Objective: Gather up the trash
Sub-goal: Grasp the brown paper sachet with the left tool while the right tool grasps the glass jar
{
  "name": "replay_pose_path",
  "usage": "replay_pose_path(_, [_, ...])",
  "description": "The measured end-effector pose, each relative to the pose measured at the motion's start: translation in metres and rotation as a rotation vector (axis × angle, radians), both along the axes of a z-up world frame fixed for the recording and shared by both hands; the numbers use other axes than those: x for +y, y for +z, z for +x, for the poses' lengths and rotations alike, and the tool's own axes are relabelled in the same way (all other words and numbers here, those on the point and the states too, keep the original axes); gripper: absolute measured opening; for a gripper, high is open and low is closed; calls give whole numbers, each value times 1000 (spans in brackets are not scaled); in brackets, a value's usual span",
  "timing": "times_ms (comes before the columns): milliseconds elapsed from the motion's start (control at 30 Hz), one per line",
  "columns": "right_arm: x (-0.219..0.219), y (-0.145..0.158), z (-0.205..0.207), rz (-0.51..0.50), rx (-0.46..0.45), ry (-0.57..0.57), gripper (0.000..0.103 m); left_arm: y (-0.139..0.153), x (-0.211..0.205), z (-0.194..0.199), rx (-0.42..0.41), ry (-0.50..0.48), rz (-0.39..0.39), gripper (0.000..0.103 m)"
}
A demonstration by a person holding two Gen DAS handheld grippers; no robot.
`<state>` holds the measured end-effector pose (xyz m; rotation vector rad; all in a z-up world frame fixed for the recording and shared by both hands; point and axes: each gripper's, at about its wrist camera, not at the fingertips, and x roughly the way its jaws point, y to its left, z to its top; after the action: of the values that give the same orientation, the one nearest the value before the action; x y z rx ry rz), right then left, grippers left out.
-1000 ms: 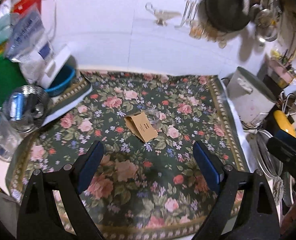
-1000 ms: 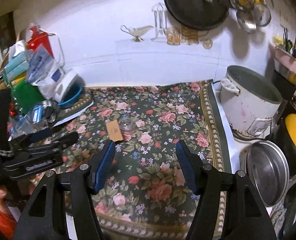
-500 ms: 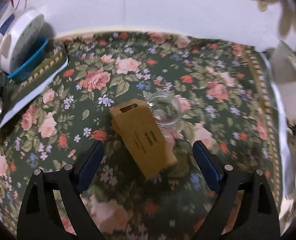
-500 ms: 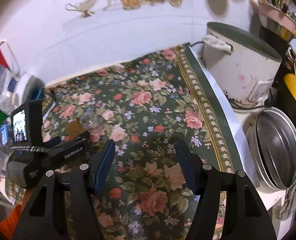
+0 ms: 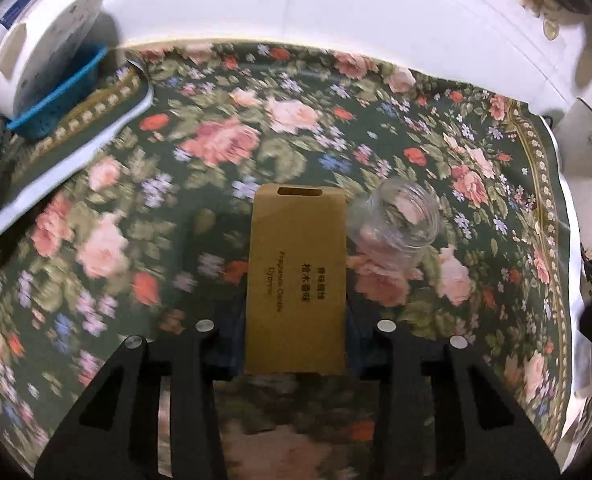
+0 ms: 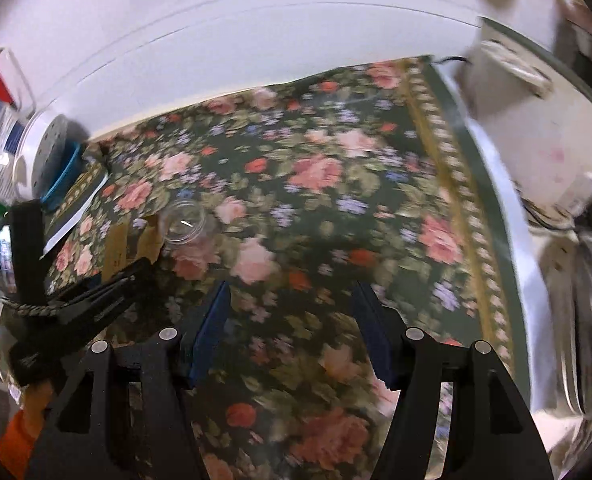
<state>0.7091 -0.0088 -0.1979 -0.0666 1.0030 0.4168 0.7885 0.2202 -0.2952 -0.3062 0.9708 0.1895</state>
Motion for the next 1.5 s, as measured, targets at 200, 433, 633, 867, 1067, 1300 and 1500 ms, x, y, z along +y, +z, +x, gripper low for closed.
replay_pose_path(200, [60, -18, 15, 7, 32, 123, 59, 21, 42, -17, -46, 8, -5, 39])
replay_pose_path(433, [116, -45, 37, 17, 77, 157, 59, 44, 72, -35, -88, 15, 51, 39])
replay_pose_path(633, [127, -61, 47, -14, 91, 92, 59, 52, 71, -44, -103, -16, 78, 39])
replay_pose_path(867, [108, -45, 33, 30, 58, 89, 45, 68, 52, -53, -122, -64, 79, 39])
replay_pose_path(1067, [65, -4, 4, 81, -16, 83, 45, 99, 16, -74, -179, -86, 84, 39])
replay_pose_path(1300, [8, 56, -49, 116, -149, 120, 45, 145, -33, -130, -285, -38, 109, 39])
replay_pose_path(1500, [-24, 99, -98, 149, -244, 168, 45, 176, -56, -184, -352, -3, 113, 39])
